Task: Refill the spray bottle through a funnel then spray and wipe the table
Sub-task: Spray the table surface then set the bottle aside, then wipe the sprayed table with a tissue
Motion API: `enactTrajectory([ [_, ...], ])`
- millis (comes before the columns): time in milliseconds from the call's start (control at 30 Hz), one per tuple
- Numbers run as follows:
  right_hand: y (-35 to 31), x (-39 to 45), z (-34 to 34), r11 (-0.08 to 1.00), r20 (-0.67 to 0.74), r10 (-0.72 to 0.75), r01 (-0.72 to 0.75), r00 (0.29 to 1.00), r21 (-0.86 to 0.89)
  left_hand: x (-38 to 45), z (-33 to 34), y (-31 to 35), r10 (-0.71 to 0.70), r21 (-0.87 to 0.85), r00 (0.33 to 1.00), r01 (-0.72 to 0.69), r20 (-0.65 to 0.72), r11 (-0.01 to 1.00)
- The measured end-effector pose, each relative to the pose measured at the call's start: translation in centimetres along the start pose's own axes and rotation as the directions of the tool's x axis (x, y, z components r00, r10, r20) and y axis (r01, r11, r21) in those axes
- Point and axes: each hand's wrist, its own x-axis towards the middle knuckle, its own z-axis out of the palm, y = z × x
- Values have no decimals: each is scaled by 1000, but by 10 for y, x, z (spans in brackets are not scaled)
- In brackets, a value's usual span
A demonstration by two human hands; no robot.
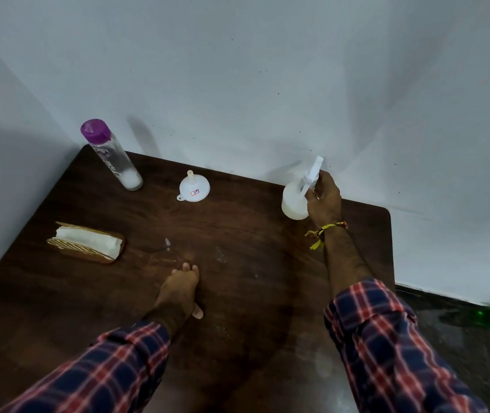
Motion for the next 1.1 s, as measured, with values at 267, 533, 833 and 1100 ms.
enactTrajectory([
  [267,8,5,-3,998,110,-6,14,994,-69,0,-2,1,21,14,1000,-21,-10,1000],
  [533,18,-87,6,965,-173,261,-253,950,64,-5,5,-4,84,29,988,-80,-131,996],
  [833,-24,-245,44,871,-176,486,-490,856,19,-53,45,-30,226,-204,916,-303,-333,931],
  [1100,-85,-309,118,880,-78,471,-474,879,-21,-79,95,-148,132,-357,813,-386,-567,850],
])
